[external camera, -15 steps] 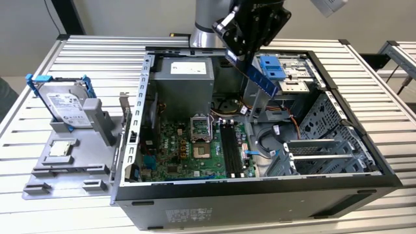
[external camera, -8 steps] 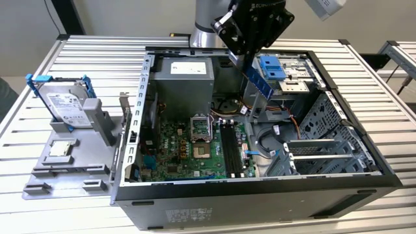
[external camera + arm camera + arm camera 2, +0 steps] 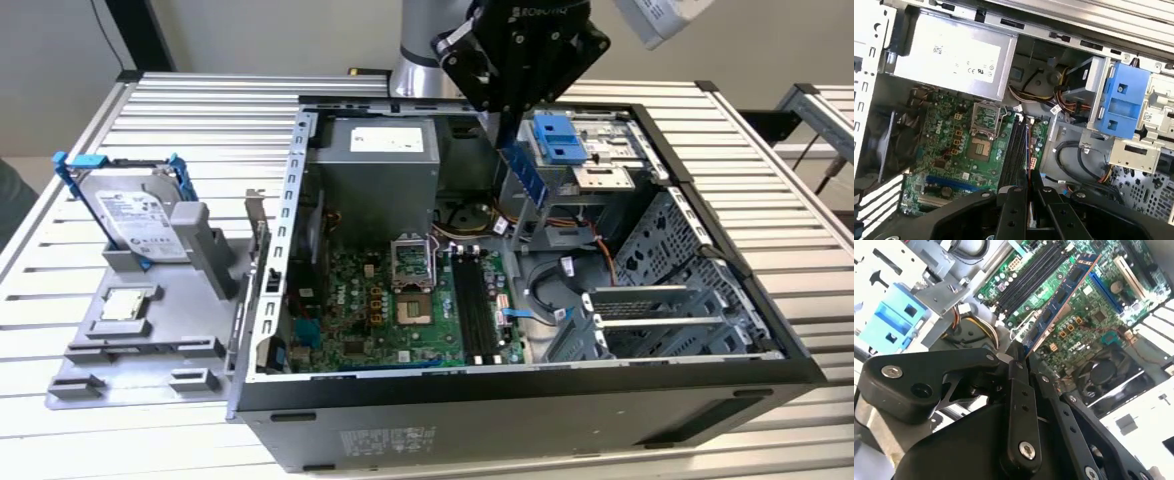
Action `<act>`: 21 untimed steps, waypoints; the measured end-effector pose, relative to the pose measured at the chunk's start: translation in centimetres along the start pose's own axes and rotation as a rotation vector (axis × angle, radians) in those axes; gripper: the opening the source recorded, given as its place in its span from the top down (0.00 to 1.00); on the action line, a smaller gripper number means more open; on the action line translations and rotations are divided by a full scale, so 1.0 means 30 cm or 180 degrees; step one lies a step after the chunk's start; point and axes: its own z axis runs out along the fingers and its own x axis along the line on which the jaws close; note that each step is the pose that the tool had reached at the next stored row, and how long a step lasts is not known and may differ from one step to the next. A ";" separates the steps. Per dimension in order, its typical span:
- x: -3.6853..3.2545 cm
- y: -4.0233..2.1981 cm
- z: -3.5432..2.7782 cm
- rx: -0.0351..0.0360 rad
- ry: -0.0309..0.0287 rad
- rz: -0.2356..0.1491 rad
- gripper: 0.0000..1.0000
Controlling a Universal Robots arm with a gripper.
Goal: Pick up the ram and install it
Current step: 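Press down the ram until it locks into place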
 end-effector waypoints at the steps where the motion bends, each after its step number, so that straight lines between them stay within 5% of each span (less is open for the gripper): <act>1: 0.000 0.000 0.000 0.0002 -0.0001 0.0057 1.00; 16: 0.000 0.000 0.008 0.0034 -0.0019 0.0884 1.00; 21: -0.019 -0.004 0.012 0.0034 -0.0019 0.0896 1.00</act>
